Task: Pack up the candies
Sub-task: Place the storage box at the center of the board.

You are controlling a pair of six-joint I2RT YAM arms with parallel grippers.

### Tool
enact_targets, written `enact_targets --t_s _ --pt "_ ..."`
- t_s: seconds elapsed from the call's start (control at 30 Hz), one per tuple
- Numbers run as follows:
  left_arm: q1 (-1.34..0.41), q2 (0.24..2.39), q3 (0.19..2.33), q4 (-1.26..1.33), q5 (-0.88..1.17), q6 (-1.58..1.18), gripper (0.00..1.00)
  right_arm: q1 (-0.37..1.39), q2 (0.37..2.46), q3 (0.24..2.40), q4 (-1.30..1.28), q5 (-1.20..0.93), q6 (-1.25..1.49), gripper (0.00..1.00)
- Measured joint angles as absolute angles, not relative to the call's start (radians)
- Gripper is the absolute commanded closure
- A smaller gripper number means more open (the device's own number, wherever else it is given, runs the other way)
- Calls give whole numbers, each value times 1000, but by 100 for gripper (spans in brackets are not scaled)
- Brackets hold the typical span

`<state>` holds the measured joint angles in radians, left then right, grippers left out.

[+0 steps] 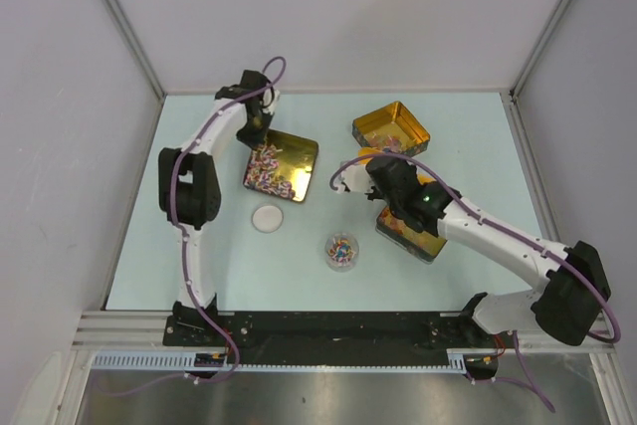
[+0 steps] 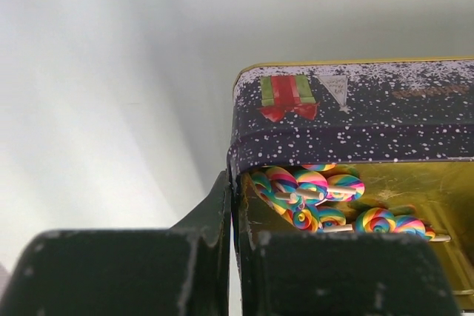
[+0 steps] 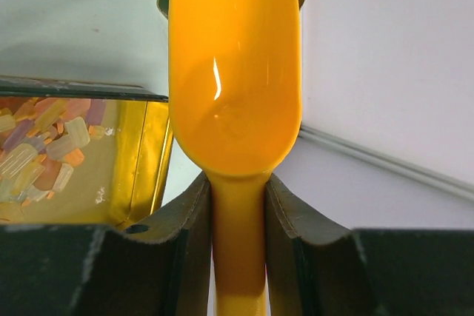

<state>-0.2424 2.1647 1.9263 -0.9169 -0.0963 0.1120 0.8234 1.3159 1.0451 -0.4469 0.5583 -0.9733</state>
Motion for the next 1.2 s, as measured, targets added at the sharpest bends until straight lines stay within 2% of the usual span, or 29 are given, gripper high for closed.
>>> enact_targets --t_s 0.47,1.07,1.2 --pt "-39 2312 2094 -945 -105 90 100 683 1227 1045 -451 464 -862 100" --pt "64 2429 2241 -1002 -138 78 100 553 1217 1045 -457 410 -755 100" --pt "68 2441 2249 -1002 -147 77 86 535 1232 1045 -450 410 -744 100"
